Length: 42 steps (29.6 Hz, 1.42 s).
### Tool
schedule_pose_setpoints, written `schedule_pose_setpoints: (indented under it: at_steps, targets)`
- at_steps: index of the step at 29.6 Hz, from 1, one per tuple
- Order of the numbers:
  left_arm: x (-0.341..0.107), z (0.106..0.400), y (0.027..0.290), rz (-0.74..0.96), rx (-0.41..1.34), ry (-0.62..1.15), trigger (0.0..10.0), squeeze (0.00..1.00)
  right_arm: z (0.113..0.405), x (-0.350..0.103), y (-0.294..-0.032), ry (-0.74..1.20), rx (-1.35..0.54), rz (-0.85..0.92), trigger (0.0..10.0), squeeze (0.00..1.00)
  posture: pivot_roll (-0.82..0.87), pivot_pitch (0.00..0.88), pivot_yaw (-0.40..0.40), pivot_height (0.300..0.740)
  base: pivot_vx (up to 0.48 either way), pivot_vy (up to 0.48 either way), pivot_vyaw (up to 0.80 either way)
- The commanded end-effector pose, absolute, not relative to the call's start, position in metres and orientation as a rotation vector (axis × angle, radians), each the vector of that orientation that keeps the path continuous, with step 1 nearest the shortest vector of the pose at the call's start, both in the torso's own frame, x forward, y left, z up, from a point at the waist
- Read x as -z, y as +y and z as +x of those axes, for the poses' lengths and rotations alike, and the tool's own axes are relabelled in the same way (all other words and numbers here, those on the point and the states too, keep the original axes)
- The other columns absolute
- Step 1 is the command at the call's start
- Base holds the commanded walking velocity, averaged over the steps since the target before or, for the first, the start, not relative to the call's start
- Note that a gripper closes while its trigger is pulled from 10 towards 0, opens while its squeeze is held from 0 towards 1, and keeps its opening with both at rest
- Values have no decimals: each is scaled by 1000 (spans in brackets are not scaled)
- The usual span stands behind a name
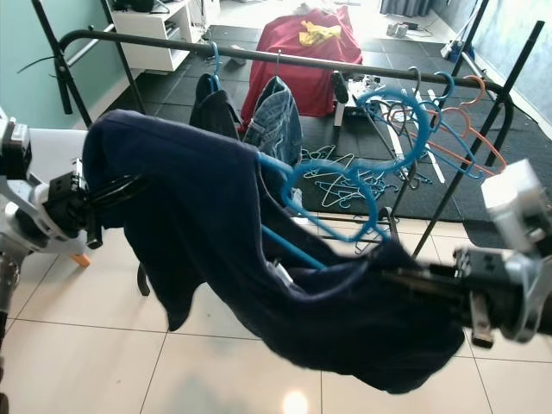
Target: Hang hanger
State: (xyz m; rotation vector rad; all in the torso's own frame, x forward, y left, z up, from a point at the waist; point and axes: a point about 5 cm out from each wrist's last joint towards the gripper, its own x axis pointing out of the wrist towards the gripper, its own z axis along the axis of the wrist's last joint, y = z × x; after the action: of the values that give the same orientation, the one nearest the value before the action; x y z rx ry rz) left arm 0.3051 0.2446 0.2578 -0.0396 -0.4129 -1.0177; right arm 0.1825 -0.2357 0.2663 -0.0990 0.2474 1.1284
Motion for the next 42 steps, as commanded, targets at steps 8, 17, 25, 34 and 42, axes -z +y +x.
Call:
schedule_pose_setpoints:
  at_steps: [8, 17, 25, 34, 42]
  targets:
    - [-273, 329, 276, -212, 647, -498, 0, 0, 169, -254, -232, 316, -1131, -87, 0, 0, -113, 98, -30, 740, 0, 0, 0]
    - [-227, 351, 290, -378, 318, -272, 2431, 0, 167, -276, -233, 162, -1147, -63, 0, 0, -119, 100, -18, 740, 0, 0, 0]
    - [-198, 346, 264, -388, 451, -139, 2549, 0, 170, -277, -236, 141, -1113, -86, 0, 0, -112, 100, -15, 740, 0, 0, 0]
    - [-207, 307, 213, -299, 1000, -171, 10000, 0, 172, -269, -232, 189, -1103, -98, 0, 0, -108, 98, -20, 740, 0, 0, 0]
    - [-207, 270, 167, -70, 1407, 7, 10000, 1000, 179, -250, -244, 445, -1068, -272, 0, 0, -117, 92, -25, 740, 0, 0, 0]
